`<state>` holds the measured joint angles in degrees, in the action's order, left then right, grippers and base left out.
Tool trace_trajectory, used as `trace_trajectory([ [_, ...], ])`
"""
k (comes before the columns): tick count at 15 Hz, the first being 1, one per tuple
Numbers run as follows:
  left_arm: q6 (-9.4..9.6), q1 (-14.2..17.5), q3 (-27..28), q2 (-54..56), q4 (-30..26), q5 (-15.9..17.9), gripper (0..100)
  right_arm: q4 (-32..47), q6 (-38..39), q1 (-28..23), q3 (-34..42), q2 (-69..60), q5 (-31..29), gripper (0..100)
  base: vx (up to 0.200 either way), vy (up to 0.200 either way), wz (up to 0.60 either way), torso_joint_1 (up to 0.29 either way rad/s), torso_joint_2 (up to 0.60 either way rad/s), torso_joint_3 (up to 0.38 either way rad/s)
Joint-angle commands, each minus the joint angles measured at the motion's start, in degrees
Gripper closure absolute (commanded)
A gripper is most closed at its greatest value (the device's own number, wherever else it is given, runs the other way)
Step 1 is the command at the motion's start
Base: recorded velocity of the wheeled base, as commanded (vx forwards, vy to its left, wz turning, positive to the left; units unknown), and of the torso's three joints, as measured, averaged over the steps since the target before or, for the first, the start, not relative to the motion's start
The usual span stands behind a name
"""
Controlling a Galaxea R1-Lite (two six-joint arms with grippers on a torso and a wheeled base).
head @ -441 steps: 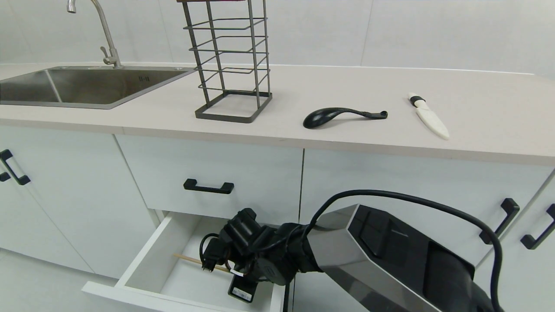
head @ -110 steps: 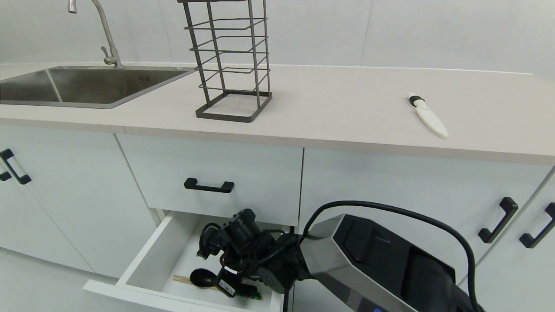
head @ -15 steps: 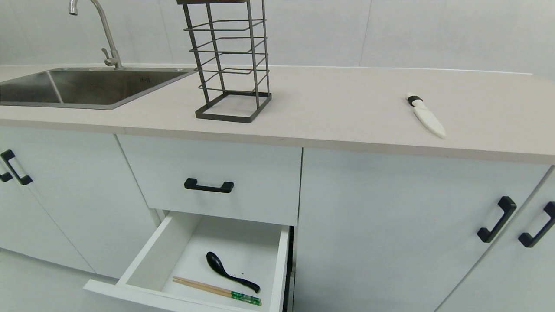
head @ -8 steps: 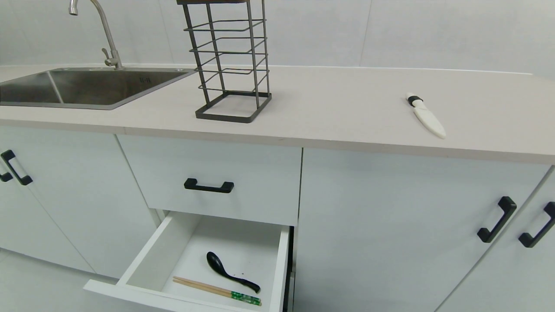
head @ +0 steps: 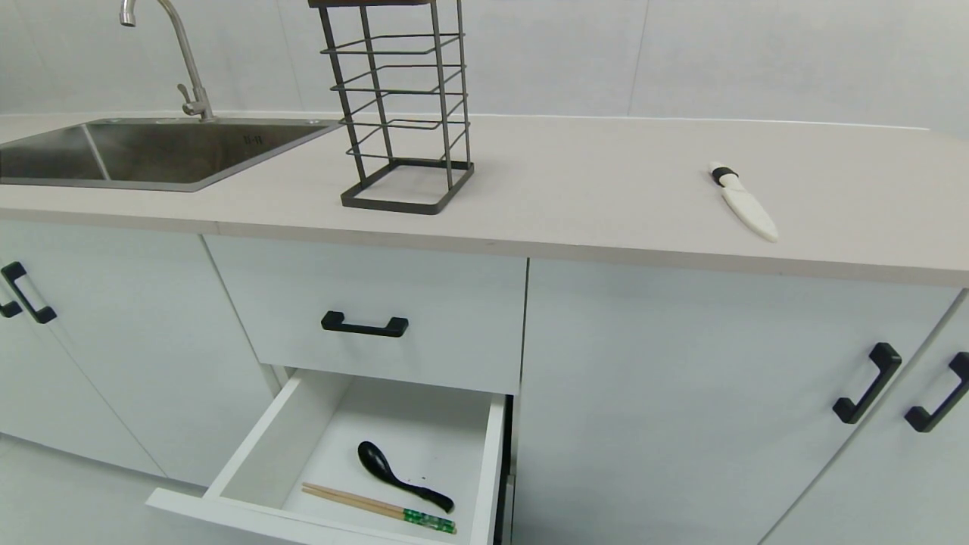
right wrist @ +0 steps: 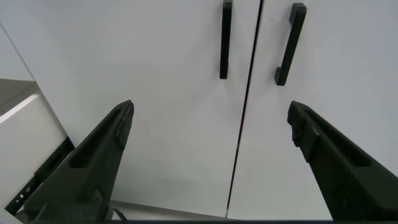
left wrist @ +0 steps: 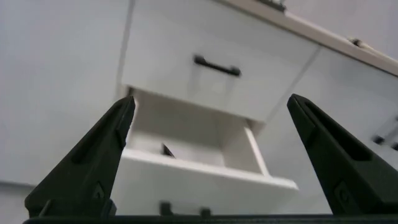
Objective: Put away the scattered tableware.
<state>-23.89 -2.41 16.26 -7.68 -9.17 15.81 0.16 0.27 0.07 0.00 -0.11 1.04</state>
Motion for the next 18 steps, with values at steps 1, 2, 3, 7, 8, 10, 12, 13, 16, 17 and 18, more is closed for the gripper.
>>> trace_trajectory([
  [1,0.08,-2.1,3.1,-14.0,-6.1,6.2,0,0.0,0.0,0.0,0.0,0.1,0.0,0,0.000,0.000,0.00,0.000,0.00,0.000],
  [2,0.08,-3.8,3.2,-19.6,-6.1,6.5,0,-0.1,0.0,0.0,0.0,0.1,0.0,0,0.000,0.000,0.00,0.000,0.00,0.000],
  [3,0.08,-5.9,3.2,-25.3,-5.9,6.3,0,-0.1,0.0,0.0,0.0,0.1,0.0,0,0.000,0.000,0.00,0.000,0.00,0.000],
  [7,4.12,-8.9,2.7,-38.6,-5.4,6.2,0,-0.1,0.0,0.0,0.0,0.1,0.0,0,0.000,0.000,0.00,0.000,0.00,0.000],
  [8,11.85,-8.8,2.0,-44.0,-5.3,4.1,0,0.0,0.0,0.0,0.0,0.1,0.0,0,0.000,0.000,0.00,0.000,0.00,0.000],
  [10,16.42,-9.6,1.6,-48.6,-5.2,0.6,0,0.0,0.0,0.0,0.0,0.1,0.0,0,0.000,0.000,0.00,0.000,0.00,0.000],
  [12,16.95,-11.0,1.7,-52.0,-4.8,0.4,0,0.0,0.0,0.0,0.0,0.1,0.0,0,0.000,0.000,0.00,0.000,0.00,0.000],
  [13,17.30,-11.1,1.7,-54.2,-4.0,0.0,0,0.0,0.0,0.0,0.0,0.1,0.0,0,0.000,0.000,0.00,0.000,0.00,0.000],
  [16,18.09,-11.1,1.6,-59.6,-1.7,-0.5,0,-0.1,0.0,0.0,0.0,0.1,0.0,0,0.000,0.000,0.00,0.000,0.00,0.000],
  [17,18.18,-11.1,1.6,-62.4,-0.2,-1.7,0,0.0,0.0,0.0,0.0,0.1,0.0,0,0.000,0.000,0.00,0.000,0.00,0.000],
  [18,18.18,-11.5,1.6,-63.4,1.0,-2.7,0,0.0,0.0,0.0,0.0,0.1,0.0,0,0.000,0.000,0.00,0.000,0.00,0.000],
])
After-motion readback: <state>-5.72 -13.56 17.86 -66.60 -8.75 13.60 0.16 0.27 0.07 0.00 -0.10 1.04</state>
